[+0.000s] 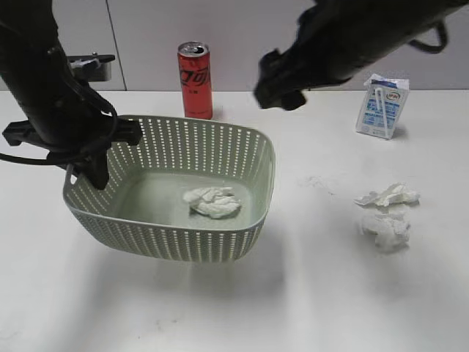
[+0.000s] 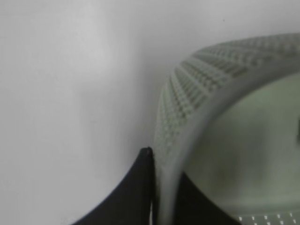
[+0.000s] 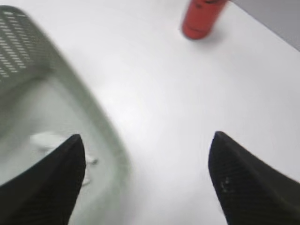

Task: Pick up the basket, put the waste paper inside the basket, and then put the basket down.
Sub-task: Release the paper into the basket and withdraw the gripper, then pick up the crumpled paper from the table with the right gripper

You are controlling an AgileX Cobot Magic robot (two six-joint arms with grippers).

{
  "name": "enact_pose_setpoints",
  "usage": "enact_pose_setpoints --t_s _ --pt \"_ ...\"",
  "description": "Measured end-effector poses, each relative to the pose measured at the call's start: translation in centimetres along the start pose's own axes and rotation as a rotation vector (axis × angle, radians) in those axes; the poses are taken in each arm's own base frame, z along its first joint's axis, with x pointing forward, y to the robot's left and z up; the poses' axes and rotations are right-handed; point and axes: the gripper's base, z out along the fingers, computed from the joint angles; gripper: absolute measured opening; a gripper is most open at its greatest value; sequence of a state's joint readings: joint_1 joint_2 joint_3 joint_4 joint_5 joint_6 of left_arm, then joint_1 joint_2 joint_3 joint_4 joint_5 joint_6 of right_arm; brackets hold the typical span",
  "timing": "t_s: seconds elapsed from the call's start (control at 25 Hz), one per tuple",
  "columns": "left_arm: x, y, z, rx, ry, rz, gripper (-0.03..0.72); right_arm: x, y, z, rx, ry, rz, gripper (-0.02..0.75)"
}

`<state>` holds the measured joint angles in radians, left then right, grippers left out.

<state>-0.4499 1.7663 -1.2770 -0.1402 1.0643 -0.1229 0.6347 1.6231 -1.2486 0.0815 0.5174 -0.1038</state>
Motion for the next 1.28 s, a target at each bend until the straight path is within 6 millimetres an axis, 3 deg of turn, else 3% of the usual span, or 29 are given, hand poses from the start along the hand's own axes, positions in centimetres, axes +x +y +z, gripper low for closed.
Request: enact_pose_setpoints --t_s 0.2,0.36,0.56,0.72,0.96,1.12,1.2,1.28 --pt "0.0 0.0 0.0 -0.001 0.001 0.0 0.006 3.2 -7.7 -0.5 0.179 0.253 0.323 0.57" --pt "0.0 0.0 0.0 -0.001 0.001 0.0 0.006 7.2 -11.0 1.9 0.247 0.527 0.505 0.544" --pt "0.0 0.0 0.0 -0.001 -0.002 0.0 0.006 10.9 -11.6 6.4 0.245 0.743 0.557 0.538" --pt "0.0 0.0 0.0 -0.001 -0.003 0.0 0.006 12.8 -11.6 8.7 0.248 0.825 0.583 0.538" --pt "0.0 0.0 0.0 -0.001 -0.003 0.0 0.006 14.7 -11.6 10.7 0.246 0.906 0.594 0.537" --pt "-0.1 0.0 0.0 0.0 -0.006 0.0 0.006 14.8 -11.6 10.9 0.244 0.911 0.596 0.536" --pt "-0.1 0.0 0.0 0.0 -0.007 0.0 0.006 14.8 -11.6 10.9 0.244 0.909 0.597 0.515" --pt "-0.1 0.0 0.0 0.0 -0.007 0.0 0.006 14.8 -11.6 11.0 0.24 0.909 0.605 0.434"
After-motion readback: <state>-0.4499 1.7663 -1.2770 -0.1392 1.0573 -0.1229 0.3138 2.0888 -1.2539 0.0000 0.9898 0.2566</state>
